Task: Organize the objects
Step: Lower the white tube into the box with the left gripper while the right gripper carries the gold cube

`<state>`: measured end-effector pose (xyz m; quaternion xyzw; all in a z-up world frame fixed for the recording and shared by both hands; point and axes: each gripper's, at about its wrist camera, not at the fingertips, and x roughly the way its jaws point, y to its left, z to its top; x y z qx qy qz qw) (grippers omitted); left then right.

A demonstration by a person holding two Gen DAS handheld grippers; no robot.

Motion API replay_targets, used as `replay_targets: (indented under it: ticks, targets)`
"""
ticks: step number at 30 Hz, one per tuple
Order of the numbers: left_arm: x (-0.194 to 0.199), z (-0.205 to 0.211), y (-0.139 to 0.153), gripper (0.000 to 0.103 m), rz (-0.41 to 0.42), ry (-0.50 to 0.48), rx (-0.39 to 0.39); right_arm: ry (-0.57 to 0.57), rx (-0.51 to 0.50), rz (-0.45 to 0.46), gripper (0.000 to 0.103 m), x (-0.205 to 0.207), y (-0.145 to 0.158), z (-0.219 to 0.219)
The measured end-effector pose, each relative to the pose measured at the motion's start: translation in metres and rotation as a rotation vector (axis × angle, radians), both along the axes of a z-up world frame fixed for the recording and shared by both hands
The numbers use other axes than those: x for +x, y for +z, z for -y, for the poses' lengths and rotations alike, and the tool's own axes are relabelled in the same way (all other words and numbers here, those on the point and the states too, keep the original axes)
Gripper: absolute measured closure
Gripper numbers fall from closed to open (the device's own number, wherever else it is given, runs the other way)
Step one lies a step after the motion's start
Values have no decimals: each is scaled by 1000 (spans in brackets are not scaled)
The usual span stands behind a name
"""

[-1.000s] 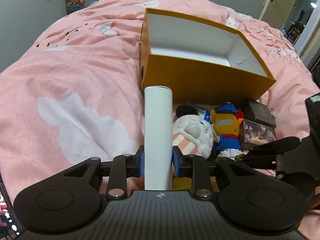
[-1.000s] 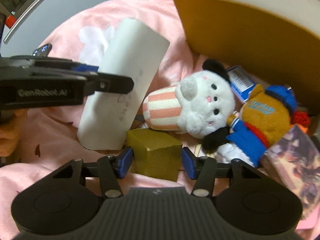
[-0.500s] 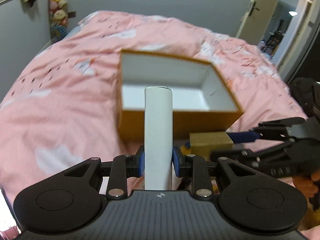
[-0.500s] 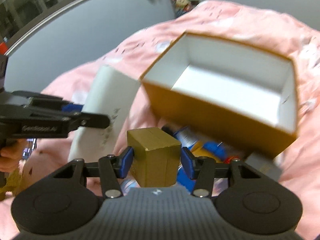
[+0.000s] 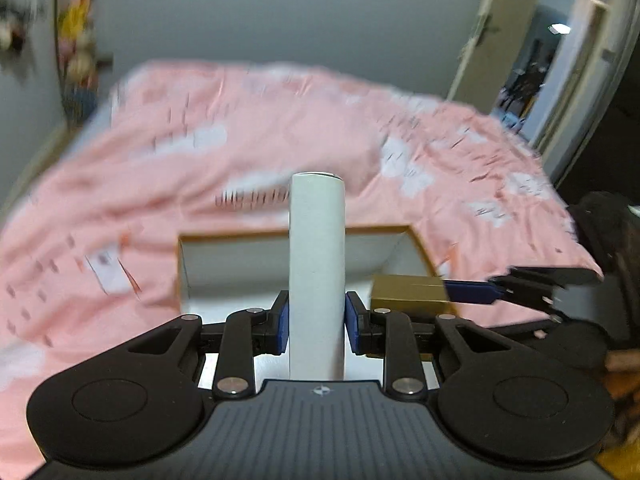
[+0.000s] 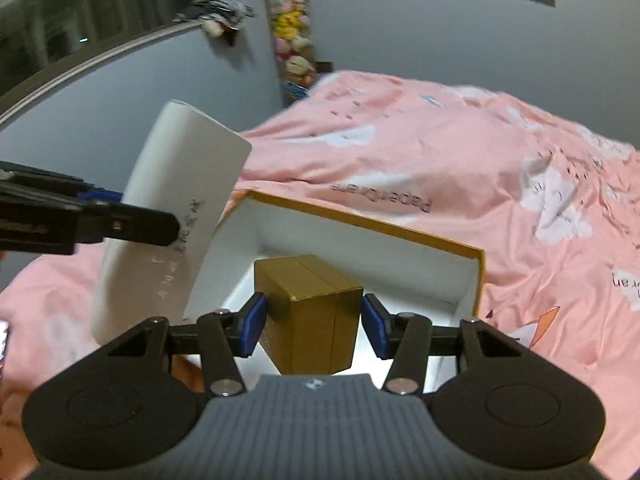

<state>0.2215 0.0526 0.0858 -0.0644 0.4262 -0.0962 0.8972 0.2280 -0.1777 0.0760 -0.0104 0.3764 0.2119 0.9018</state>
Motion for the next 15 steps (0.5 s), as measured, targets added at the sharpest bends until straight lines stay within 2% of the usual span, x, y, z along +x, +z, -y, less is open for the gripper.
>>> replay_targets:
  ticks: [4,6,11,15]
  targets:
    - [47,-7,-65,72,-155,8,-64,-38,-21,-62,49,27,-38,1]
    - [62,-8,-90,72,-204,13,-72,-34,-25,-93,49,34,-54,5]
    - [77,1,-123,72,-268,-9,-27,-22,-30,-156,49,58,-83,7]
    - [81,2,-133,72,-285,-43,-17,-5,-22,-177,49,65,-91,5]
